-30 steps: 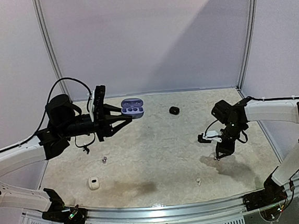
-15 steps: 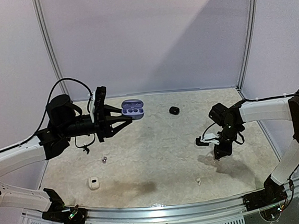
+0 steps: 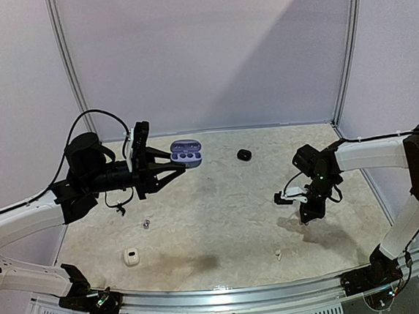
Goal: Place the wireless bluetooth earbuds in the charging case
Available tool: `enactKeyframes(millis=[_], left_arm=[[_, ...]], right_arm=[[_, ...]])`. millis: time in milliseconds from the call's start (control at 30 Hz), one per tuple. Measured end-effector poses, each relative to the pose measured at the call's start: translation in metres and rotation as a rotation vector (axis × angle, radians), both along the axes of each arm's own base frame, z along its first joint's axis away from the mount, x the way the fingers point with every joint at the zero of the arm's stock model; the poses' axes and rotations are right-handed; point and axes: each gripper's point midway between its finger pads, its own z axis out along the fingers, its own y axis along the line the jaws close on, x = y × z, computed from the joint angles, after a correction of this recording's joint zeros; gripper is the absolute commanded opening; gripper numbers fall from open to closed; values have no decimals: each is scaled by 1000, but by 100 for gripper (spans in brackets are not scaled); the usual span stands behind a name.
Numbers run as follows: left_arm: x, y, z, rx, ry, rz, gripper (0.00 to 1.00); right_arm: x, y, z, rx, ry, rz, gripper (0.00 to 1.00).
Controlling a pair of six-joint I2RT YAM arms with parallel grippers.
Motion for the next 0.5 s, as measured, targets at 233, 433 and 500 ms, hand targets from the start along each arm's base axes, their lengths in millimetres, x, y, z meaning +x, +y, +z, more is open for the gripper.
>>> enactKeyframes(millis=[233,433,500], left_arm=[[0,0,0,1,-7,0,0],[0,0,1,-1,-13,2,0],[0,0,2,-5,-20,2,0]], right_arm=[[1,2,2,10,4,2,0],[3,4,10,-4,33,-5,0],[13,10,27,11,15,-14,0]])
